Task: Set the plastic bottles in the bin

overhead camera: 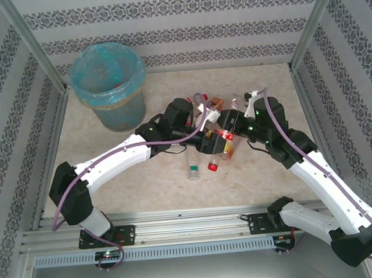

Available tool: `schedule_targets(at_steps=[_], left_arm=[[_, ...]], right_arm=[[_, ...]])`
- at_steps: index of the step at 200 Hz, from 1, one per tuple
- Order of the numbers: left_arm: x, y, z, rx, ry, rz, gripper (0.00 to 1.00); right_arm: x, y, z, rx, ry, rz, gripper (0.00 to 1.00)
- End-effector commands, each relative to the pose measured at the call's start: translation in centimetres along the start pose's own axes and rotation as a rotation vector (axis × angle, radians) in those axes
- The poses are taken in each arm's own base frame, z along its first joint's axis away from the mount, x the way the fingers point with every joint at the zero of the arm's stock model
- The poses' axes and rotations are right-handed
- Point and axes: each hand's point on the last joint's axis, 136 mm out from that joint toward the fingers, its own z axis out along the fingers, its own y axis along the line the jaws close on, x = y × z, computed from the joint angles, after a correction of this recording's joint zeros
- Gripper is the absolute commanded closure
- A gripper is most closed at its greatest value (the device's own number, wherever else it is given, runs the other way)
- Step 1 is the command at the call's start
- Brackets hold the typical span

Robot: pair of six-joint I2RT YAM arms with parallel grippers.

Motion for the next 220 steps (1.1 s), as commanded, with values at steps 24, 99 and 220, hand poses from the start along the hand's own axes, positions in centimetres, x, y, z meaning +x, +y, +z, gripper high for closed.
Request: schedule_targets(at_steps=[24,99,220], left_arm=[[-1.7,-2.9,-2.3,0.068,-0.069,0.072,0.51],[-4.1,-0.6,-9.6,-0.181,-0.223,0.129,0.52],[-13.5,7.8,-29.4,-0.783,-0.48,0.21,0.51]], right_arm=[[-1.7,3.2,-0.2,-0.096,-0.063,-0.043,0.33],[-7.8,4.9,-3.4,-0.043,-0.319,-0.106,0.12],[-8.5,4.6,-0.9,-0.056,-0.316,-0.103,0.13]])
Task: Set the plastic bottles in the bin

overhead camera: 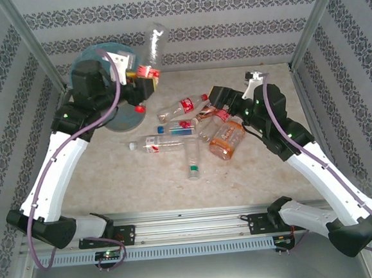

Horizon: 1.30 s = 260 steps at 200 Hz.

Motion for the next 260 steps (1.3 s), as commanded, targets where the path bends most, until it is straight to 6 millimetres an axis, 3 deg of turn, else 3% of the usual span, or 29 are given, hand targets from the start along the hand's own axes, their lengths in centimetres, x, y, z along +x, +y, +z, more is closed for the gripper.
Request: schedule_targets(at_steps=[1,44,81,97,135,184,225,260], left_arm=[[0.8,4.2,1.2,-0.105,0.054,0.014,0.52],[-0.8,11.3,2.4,-0.239,0.028,-0.033,0.53],[-1.5,18.0,2.7,-0.348,0.0,-0.081,0.55],[-2.3,19.9,2.4,-0.351,-0.038,-0.114,0.56],[-3.2,22.9,2.5,-0.365,-0.102,-0.108,0.56],[-0.4,26.2,5.1,-0.391,-0.076,-0.058,0.55],[1.0,27.6,5.3,-0.427,-0.078,-0.019,0.39],[2.4,28.3,5.6,-0.429,-0.051,-0.021,0.36]], right_arm=[[-1.4,0.1,-0.3,-0.009,-0.05,-0.004,0.13],[-2.2,-1.2,-0.6,0.014,-0.074,0.0,0.14],[-2.4,-2.3,0.6,0.014,-0.054,0.037,0.15],[-2.5,-2.7,1.1,0.016,-0.045,0.046,0.15],[-2.3,-3.7,2.0,0.031,-0.031,0.057,0.15],[-1.5,-5.1,3.0,0.044,-0.009,0.1,0.16],[-1.0,-5.7,3.3,0.048,-0.005,0.127,0.16],[-0.8,-5.9,3.5,0.053,0.001,0.138,0.16]])
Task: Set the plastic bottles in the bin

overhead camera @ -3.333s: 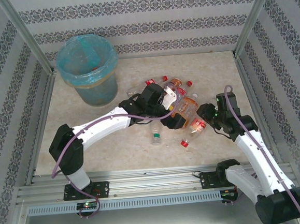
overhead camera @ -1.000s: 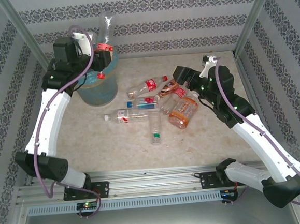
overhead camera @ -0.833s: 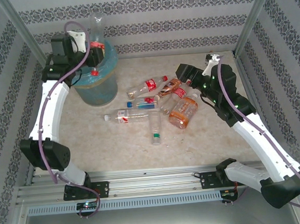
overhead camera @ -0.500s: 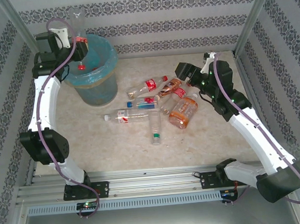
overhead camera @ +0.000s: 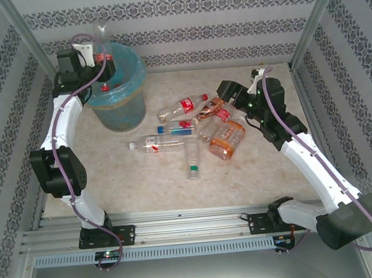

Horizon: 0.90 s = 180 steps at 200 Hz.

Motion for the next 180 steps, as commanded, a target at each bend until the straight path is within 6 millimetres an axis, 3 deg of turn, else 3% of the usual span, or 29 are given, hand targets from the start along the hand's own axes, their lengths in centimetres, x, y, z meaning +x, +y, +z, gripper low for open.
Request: schedule_targets(at_steps=[1,39,79,129,180], left_arm=[[-1.8,0.7,-0.3,-0.013,-0.076,0.056,0.36],[-0.1,2.2,0.6,-0.046,-0.022,0.056,0.38],[1.2,2.4,1.0,-0.041,-0.016,0.062,0.25],[1.9,2.9,1.8,-0.039,0.002,0.036,0.23],[1.0,3.1,1.3,-0.051,-0.013,0.028,0.24]], right_arm=[[-0.4,0.2,0.2,-0.021,-0.014,0.022,0.16],[-0.1,-0.2,0.7,-0.014,-0.006,0.046,0.16],[0.3,-0.5,1.0,-0.015,0.002,0.062,0.16],[0.1,-0.5,1.0,-0.01,-0.001,0.054,0.16],[0.2,-0.7,1.2,-0.004,0.006,0.06,0.16]])
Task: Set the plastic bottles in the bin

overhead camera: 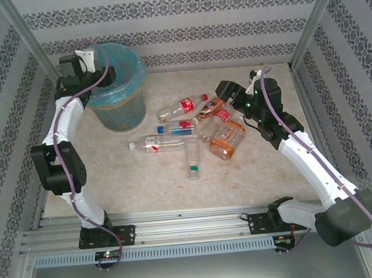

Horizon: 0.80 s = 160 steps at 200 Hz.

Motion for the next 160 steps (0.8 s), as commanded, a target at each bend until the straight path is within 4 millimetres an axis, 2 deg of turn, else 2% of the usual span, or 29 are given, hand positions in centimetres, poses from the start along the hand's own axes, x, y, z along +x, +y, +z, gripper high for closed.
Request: schedule_targets(at_steps=[1,42,82,119,140,160], left_arm=[[-1.8,0.9,-0.5,-0.017,-0.047,0.001,0.24],[-4.3,-0.5,-2.4,0.029,-0.104,-0.012,0.24],[-7.2,-2.1,-5.9,0.045,-0.175,-0.009,0.25],[-8.9,-4.6,-10.1,0.03,-0.209,0.033,0.25],[-8.5,-6.9,-12.7,0.019,-0.209,0.083,0.25],[-7.4,-9.5,-15.4,0.035,-0.203,0.13,0.24]], right_arm=[[-0.4,-0.1,0.2,-0.007,-0.011,0.01,0.16],[0.0,-0.3,1.1,0.041,0.057,-0.014,0.18],[1.9,0.2,1.7,0.091,0.18,-0.109,0.21],[5.5,1.6,1.5,0.153,0.298,-0.253,0.23],[8.4,1.5,1.1,0.209,0.372,-0.322,0.23],[11.5,0.8,0.8,0.272,0.448,-0.371,0.23]])
